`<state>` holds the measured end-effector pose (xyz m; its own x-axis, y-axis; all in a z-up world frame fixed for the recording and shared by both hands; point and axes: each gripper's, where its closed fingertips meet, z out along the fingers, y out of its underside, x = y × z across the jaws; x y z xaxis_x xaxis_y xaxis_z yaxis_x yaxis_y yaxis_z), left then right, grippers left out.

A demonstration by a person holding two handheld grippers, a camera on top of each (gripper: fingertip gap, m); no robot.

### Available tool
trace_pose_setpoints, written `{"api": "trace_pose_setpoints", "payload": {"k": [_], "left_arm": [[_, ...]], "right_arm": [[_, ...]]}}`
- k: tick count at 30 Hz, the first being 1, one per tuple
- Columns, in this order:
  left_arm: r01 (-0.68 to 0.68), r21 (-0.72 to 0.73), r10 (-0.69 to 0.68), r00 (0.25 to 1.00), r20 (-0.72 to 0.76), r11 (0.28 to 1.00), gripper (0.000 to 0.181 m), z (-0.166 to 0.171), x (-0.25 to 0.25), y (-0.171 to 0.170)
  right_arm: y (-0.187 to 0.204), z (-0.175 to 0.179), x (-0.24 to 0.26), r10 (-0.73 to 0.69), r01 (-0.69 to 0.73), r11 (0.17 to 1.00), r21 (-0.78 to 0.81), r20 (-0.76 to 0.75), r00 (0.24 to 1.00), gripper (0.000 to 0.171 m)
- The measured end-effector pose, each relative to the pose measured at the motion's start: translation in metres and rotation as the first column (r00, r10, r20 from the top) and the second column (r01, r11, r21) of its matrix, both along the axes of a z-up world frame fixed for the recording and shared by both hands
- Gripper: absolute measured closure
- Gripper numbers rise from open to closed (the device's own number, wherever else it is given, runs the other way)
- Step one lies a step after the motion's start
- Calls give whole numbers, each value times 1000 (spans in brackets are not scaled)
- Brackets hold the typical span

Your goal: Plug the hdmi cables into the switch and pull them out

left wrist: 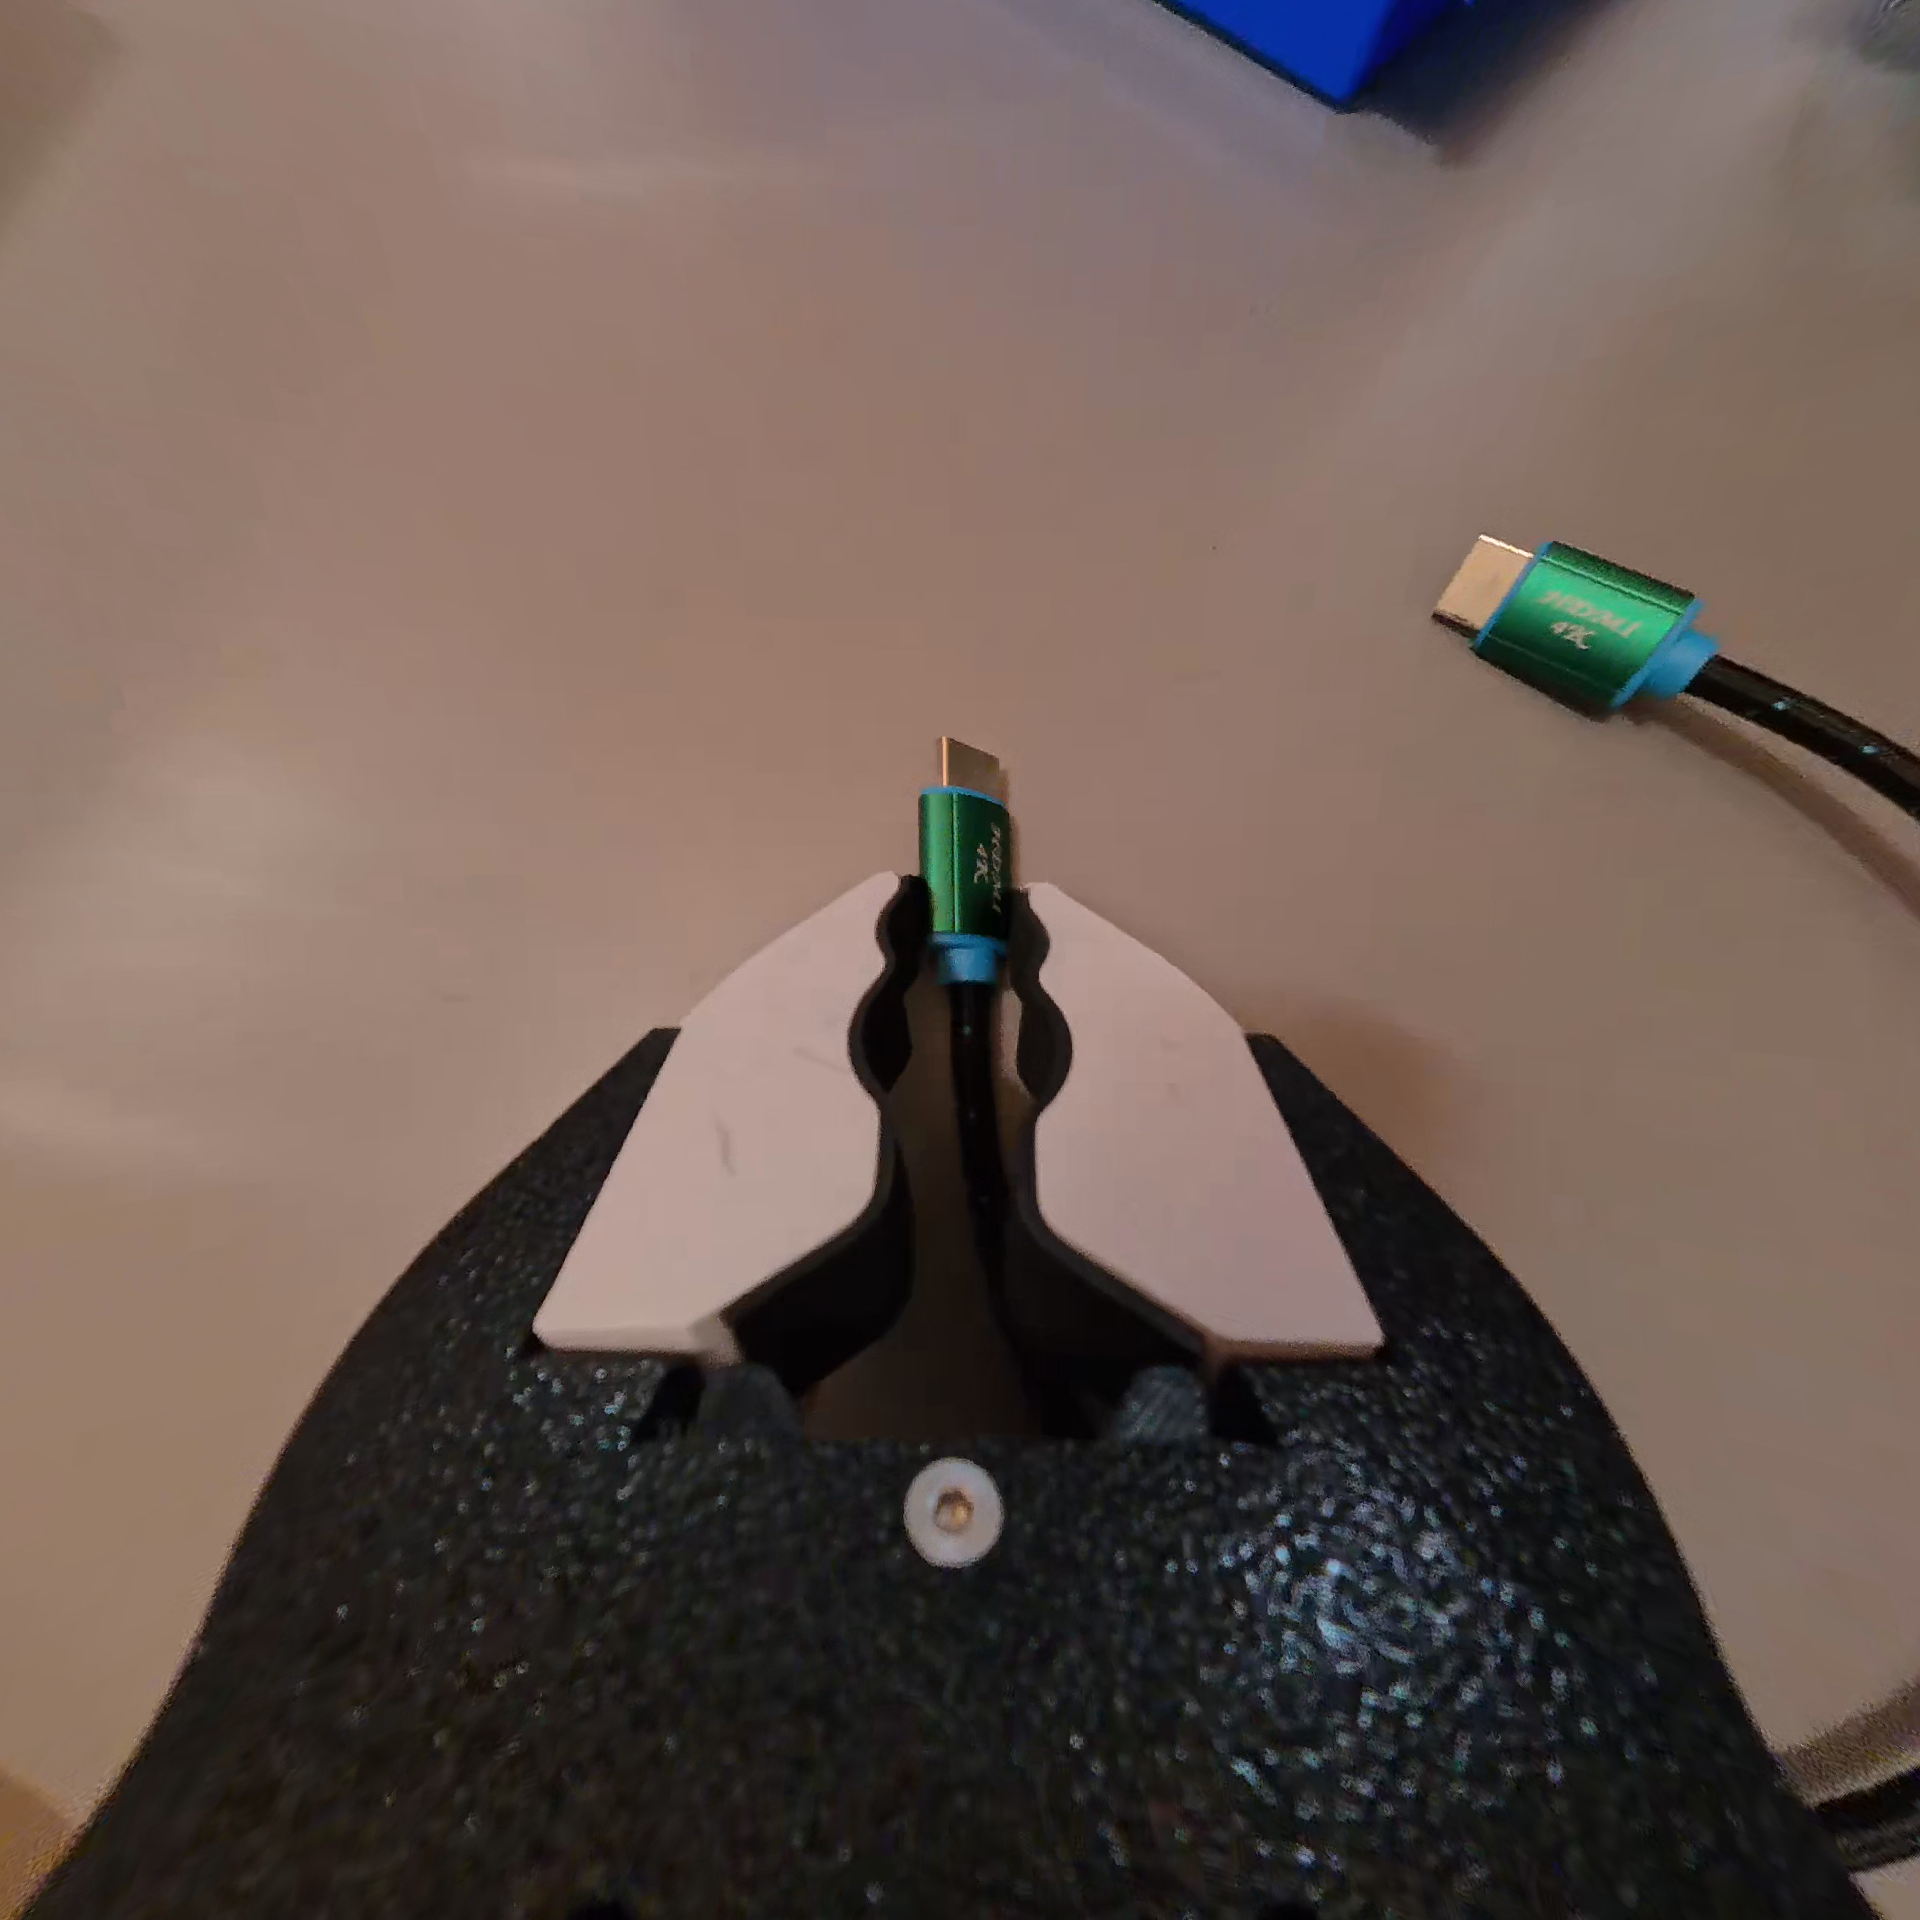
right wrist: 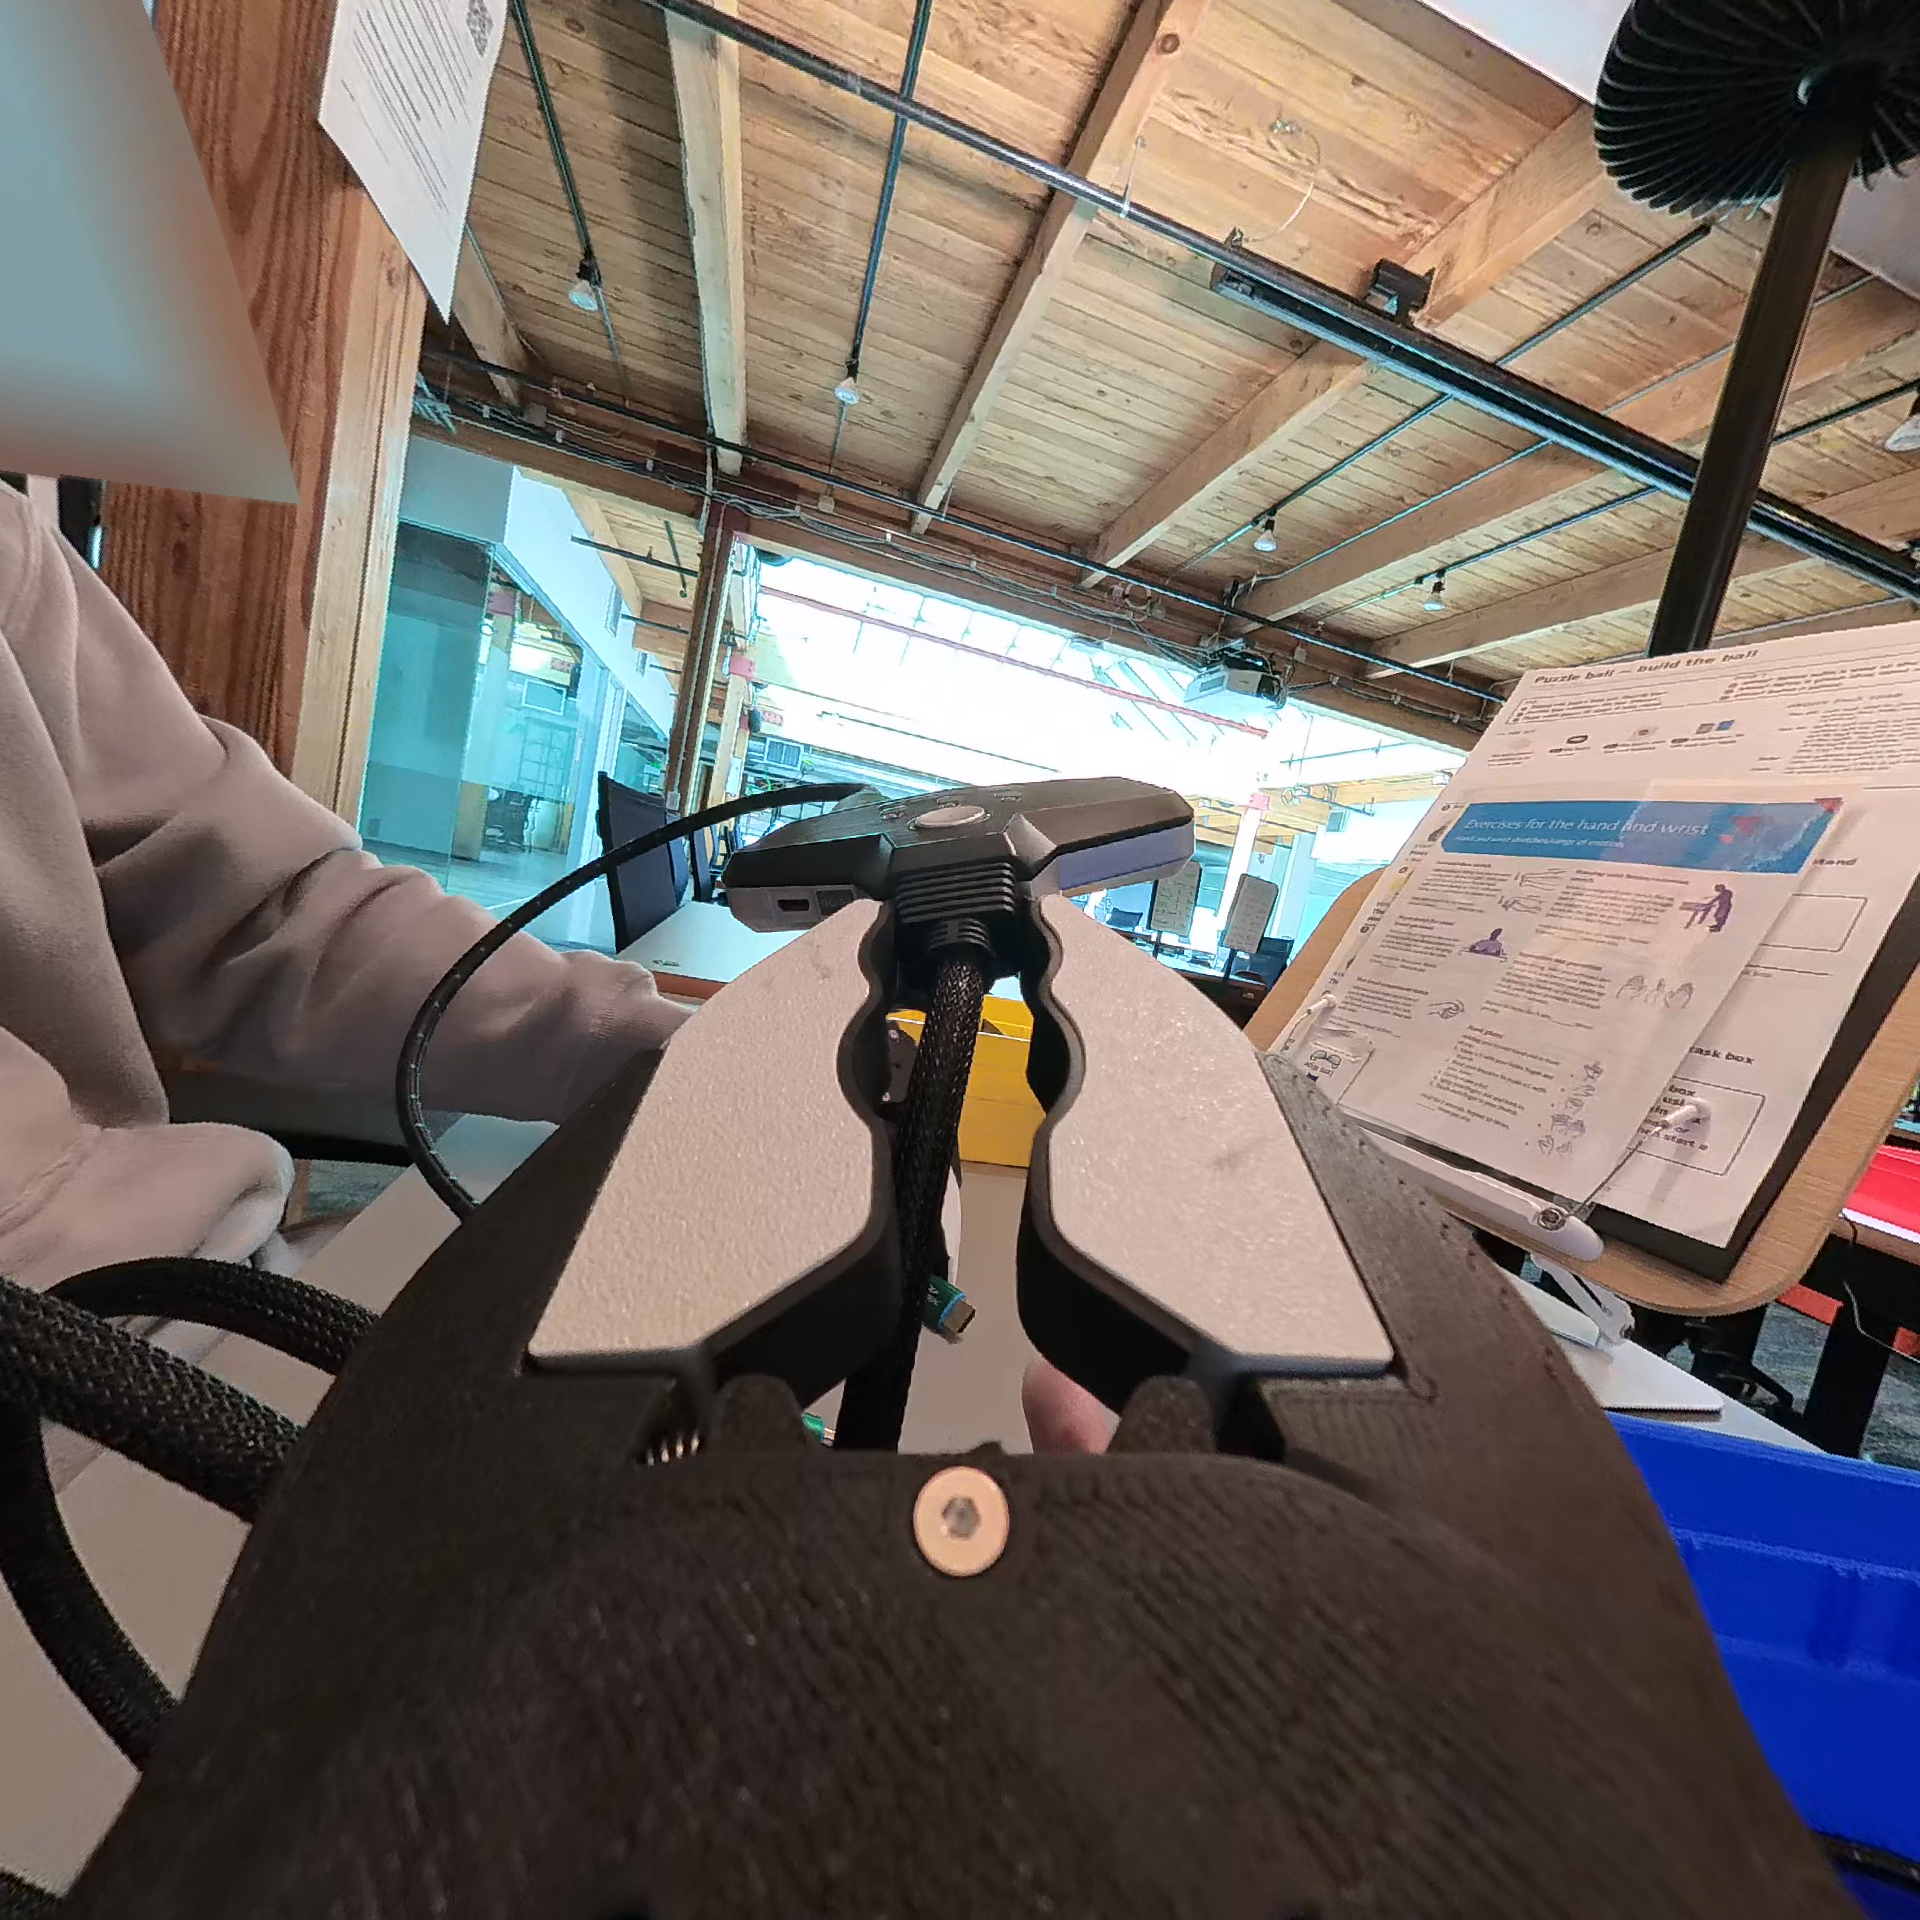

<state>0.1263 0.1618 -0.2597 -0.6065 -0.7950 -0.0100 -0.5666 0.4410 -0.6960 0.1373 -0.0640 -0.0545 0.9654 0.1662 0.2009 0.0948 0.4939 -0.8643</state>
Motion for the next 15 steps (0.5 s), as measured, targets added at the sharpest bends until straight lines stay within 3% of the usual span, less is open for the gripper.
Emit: {"api": "trace_pose_setpoints", "payload": {"k": [3, 5, 7, 10, 13, 15], "left_arm": [[15, -47, -17, 999, -43, 999, 166, 1, -3, -2], [17, -176, -36, 994, -105, 984, 166, 7, -9, -9], [1, -364, -79, 977, -199, 932, 166, 18, -17, -19], [-20, -603, -229, 915, -333, 797, 168, 42, -36, -29], [1, -695, -359, 856, -371, 719, 169, 67, -51, -29], [55, -687, -400, 846, -354, 724, 169, 80, -57, -26]], "right_arm": [[0, -1, 0, -3, 3, 1000, -6, 2, 1000, 149], [0, -1, 0, -2, 2, 1000, -9, 5, 1000, 149], [0, -2, -1, 4, -4, 1000, -12, 8, 1000, 149], [1, -4, -7, 45, -45, 999, -26, 13, 999, 149], [10, -9, -15, 101, -100, 992, -72, 12, 995, 149], [18, -12, -21, 131, -128, 986, -104, 22, 991, 149]]}}
